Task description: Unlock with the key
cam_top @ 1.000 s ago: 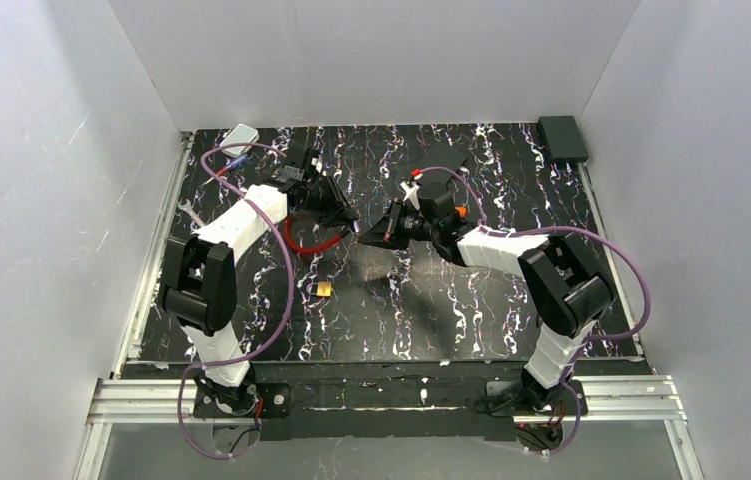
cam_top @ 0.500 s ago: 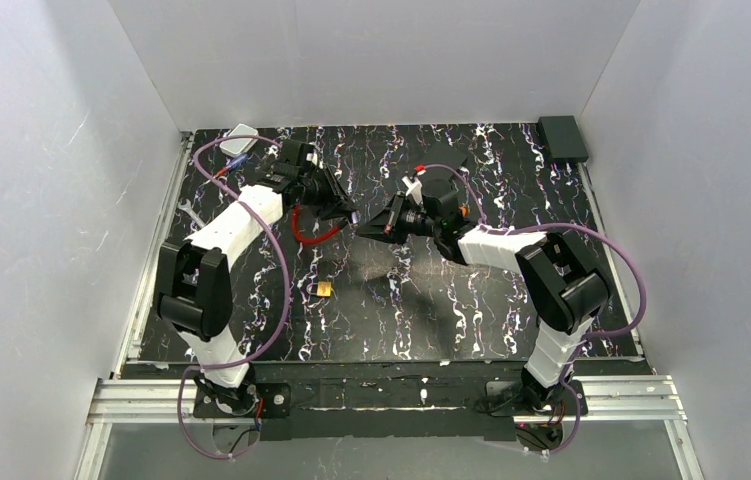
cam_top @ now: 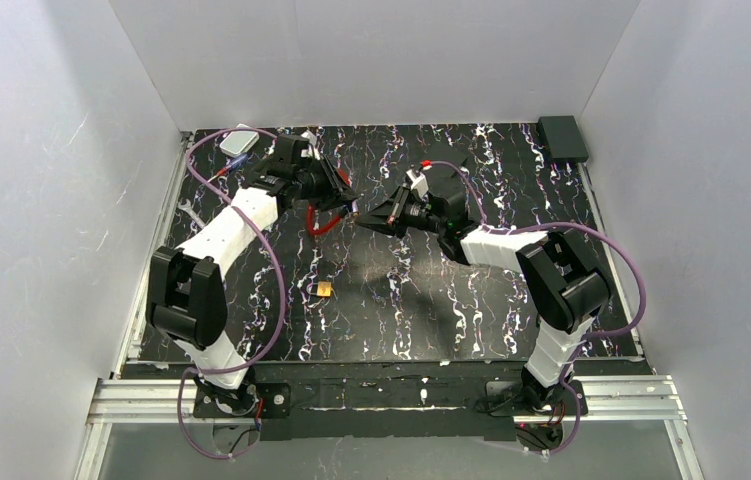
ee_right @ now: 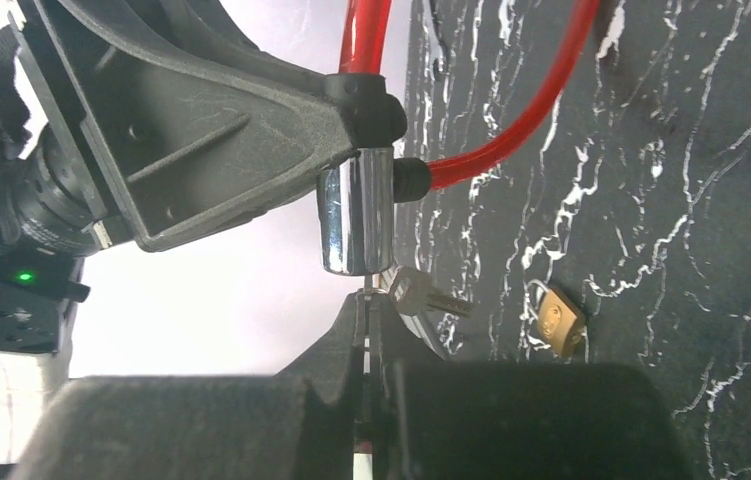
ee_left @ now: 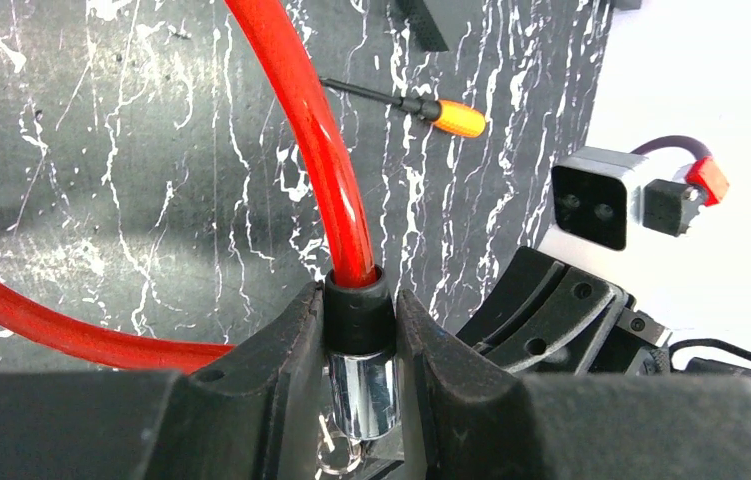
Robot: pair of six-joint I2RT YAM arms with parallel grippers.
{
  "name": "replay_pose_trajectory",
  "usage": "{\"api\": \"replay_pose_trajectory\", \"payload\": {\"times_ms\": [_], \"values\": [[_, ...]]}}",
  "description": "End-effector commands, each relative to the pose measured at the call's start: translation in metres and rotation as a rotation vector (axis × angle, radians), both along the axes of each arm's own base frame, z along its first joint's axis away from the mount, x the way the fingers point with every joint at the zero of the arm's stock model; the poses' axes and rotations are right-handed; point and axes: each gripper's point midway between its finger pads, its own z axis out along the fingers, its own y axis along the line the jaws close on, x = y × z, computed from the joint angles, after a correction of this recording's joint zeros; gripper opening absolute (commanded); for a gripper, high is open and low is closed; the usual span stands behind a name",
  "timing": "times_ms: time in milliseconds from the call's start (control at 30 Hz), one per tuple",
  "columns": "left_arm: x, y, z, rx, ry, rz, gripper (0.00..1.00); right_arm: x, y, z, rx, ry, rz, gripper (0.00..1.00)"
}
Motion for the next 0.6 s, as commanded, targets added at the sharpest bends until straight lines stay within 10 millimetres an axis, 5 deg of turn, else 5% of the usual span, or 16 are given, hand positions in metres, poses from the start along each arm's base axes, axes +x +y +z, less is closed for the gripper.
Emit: {"api": "replay_pose_trajectory", "payload": {"times_ms": [0, 567], "values": [[-0.044, -0.021, 0.024, -0.095, 0.036, -0.142, 0.0, 0.034, -0.008, 0.066, 0.208, -0.149, -0.127, 0.01], [-0.04, -0.019, 0.041, -0.181, -0.033, -0.134, 0.0, 0.045, -0.014, 0.105, 0.464, -0.129, -0.178, 0.01]]}}
